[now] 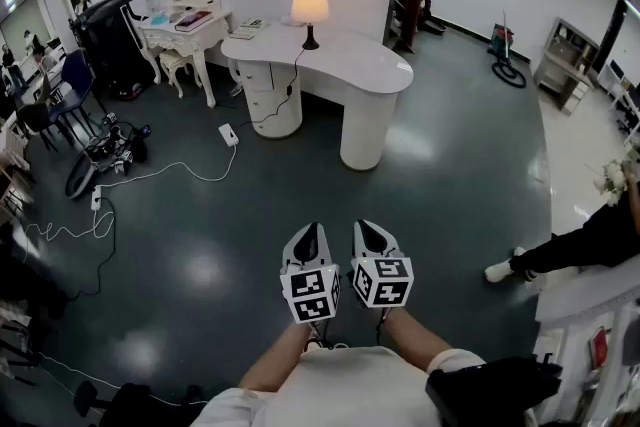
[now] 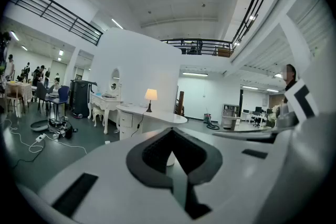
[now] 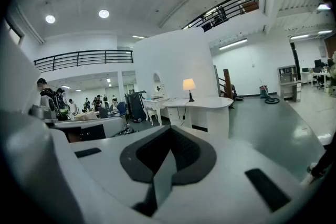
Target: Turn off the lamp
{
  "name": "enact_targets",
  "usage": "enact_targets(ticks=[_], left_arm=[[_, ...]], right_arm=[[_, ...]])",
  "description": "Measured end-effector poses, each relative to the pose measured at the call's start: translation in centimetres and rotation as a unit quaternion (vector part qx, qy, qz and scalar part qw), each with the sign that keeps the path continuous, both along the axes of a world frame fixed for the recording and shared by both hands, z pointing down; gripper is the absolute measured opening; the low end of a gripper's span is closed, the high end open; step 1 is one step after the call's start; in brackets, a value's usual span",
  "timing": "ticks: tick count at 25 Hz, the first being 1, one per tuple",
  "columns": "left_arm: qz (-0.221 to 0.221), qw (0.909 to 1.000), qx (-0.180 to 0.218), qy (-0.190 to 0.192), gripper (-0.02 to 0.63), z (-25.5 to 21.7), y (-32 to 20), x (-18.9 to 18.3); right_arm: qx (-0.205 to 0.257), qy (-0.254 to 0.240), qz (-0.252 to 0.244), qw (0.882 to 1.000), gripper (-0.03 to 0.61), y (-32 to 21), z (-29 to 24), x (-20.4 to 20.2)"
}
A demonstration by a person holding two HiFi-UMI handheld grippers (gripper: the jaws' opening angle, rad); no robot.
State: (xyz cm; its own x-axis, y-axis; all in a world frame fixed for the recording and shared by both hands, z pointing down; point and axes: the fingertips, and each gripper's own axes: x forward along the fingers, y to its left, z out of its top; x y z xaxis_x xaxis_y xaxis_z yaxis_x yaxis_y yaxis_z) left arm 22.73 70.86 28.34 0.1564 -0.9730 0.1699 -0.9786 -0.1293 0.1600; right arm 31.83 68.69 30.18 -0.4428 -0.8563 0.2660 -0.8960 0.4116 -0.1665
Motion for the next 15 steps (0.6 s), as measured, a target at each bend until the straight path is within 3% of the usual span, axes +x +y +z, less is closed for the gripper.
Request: enact_targets(ticks=[15], left_arm=[[0.005,1.0000,-0.007,-0.004,0.008,0.4,-0.9,-1.3]], right_arm=[[-0.011,-0.020,0.012,1.000,-0.002,-1.0,0.2,-0.8]])
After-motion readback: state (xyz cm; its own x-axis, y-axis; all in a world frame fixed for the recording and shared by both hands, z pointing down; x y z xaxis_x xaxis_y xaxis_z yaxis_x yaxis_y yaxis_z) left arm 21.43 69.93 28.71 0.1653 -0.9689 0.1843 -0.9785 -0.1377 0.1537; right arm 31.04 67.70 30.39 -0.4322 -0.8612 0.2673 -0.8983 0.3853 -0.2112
